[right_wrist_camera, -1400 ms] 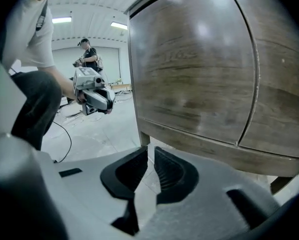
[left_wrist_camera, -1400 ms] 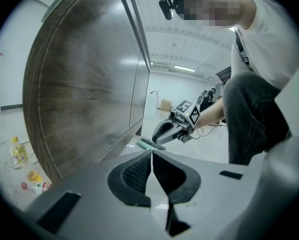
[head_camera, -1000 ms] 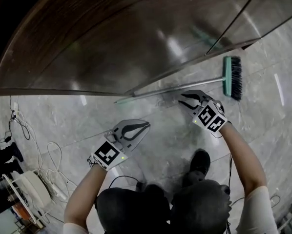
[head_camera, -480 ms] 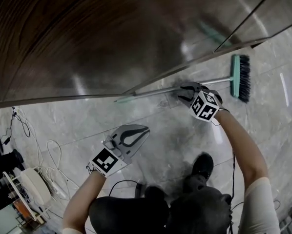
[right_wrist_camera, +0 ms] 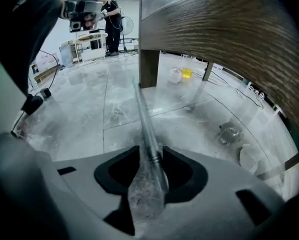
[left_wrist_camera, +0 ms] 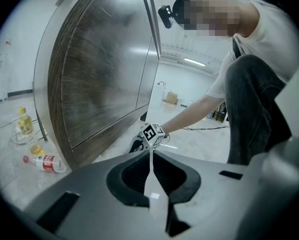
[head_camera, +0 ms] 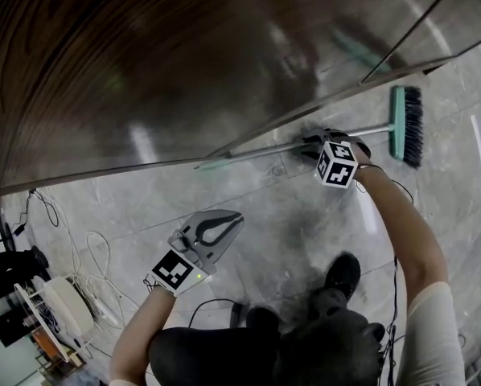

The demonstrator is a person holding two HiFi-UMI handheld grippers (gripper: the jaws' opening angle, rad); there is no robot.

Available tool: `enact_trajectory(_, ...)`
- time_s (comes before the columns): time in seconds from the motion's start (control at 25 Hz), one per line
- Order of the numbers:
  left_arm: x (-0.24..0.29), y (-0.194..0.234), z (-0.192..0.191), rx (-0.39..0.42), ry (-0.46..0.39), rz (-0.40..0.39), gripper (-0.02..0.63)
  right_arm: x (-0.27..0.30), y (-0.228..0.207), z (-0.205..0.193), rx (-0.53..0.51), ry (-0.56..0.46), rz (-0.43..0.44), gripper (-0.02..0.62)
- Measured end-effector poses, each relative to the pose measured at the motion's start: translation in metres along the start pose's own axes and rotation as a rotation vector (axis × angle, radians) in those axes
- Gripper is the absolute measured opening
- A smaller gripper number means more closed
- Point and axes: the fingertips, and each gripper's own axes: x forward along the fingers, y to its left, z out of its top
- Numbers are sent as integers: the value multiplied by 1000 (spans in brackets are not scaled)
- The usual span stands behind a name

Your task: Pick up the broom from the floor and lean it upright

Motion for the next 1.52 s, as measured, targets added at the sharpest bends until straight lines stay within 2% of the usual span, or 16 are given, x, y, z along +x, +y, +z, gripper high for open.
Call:
enact_trajectory(0.2, -2, 2, 0, 5, -2, 11, 14, 8, -5, -3, -98, 44, -30, 104)
enact_trajectory(0.48, -3, -2, 8, 18, -21, 12, 14, 1, 12, -2, -210, 111, 30, 83)
enact_trajectory(0.84, -7, -13, 12, 41, -56, -26, 14, -40, 20, 21, -160, 48, -7, 80)
enact_trajectory(1.24, -14, -37, 41, 98, -131, -95, 14, -102, 33, 53, -134, 24, -44, 80)
enact_trajectory(1.36, -13, -41, 55, 151, -168, -113, 14, -122, 32, 59, -144, 25, -52, 78)
enact_trajectory(1.52, -6, -58, 71, 299, -171, -165, 14, -152, 28, 69, -119, -15, -79, 78)
